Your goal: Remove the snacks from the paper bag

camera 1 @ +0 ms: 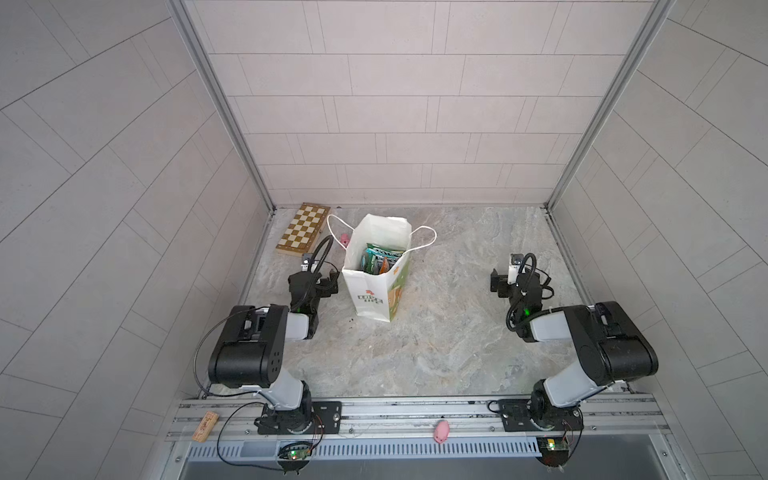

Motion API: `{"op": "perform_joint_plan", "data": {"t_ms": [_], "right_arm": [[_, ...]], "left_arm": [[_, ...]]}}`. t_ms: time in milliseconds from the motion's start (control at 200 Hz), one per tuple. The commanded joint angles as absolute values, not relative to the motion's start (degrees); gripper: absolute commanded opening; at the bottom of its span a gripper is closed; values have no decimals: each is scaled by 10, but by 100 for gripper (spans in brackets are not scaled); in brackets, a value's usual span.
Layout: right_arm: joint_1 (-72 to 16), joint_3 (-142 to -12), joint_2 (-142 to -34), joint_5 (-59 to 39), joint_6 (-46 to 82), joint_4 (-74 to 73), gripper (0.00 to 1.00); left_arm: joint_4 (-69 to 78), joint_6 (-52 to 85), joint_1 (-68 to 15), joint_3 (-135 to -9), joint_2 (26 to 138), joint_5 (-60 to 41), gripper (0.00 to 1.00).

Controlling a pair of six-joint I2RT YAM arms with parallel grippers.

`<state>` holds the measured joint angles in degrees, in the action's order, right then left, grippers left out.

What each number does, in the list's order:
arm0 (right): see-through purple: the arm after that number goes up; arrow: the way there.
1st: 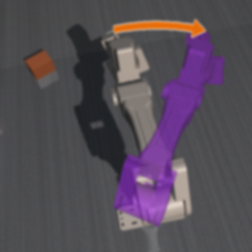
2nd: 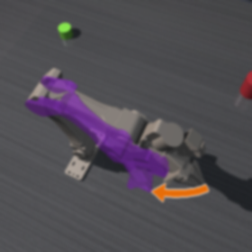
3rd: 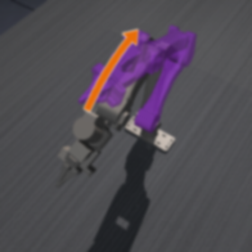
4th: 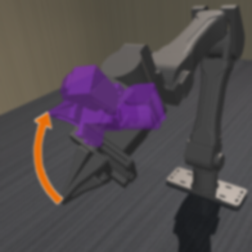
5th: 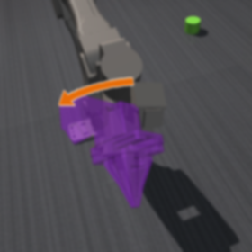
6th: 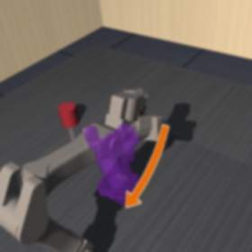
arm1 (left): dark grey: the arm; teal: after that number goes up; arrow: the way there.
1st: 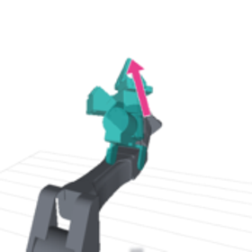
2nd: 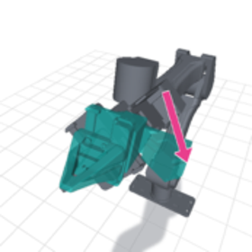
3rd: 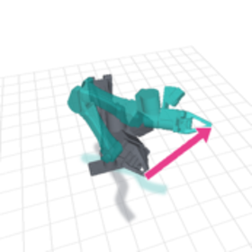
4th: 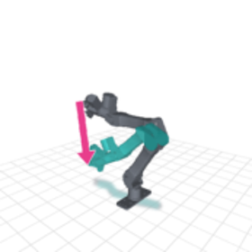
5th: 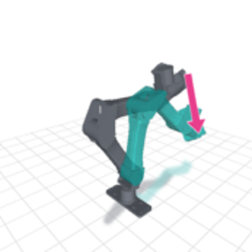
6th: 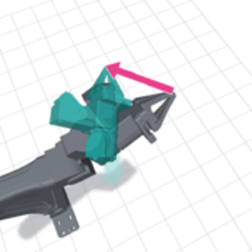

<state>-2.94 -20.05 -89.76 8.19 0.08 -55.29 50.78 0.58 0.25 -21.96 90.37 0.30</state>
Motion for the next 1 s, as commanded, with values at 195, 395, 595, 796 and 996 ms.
{"op": "perform_joint_plan", "data": {"t_ms": [195, 395, 595, 796, 996], "right_arm": [[-27, -207, -905, 90, 7, -558, 99], [-27, -208, -905, 89, 8, -557, 99], [-26, -208, -905, 89, 8, -557, 99], [-27, -207, -904, 89, 9, -558, 99], [-27, -184, -865, 115, 17, -574, 99]], "left_arm": [[525, 6, 4, -229, 908, 3, 100], [525, 7, 5, -229, 910, 3, 100], [524, 6, 5, -229, 909, 4, 100], [526, 7, 4, -228, 909, 7, 100], [558, 30, 5, -199, 876, 67, 100]]}}
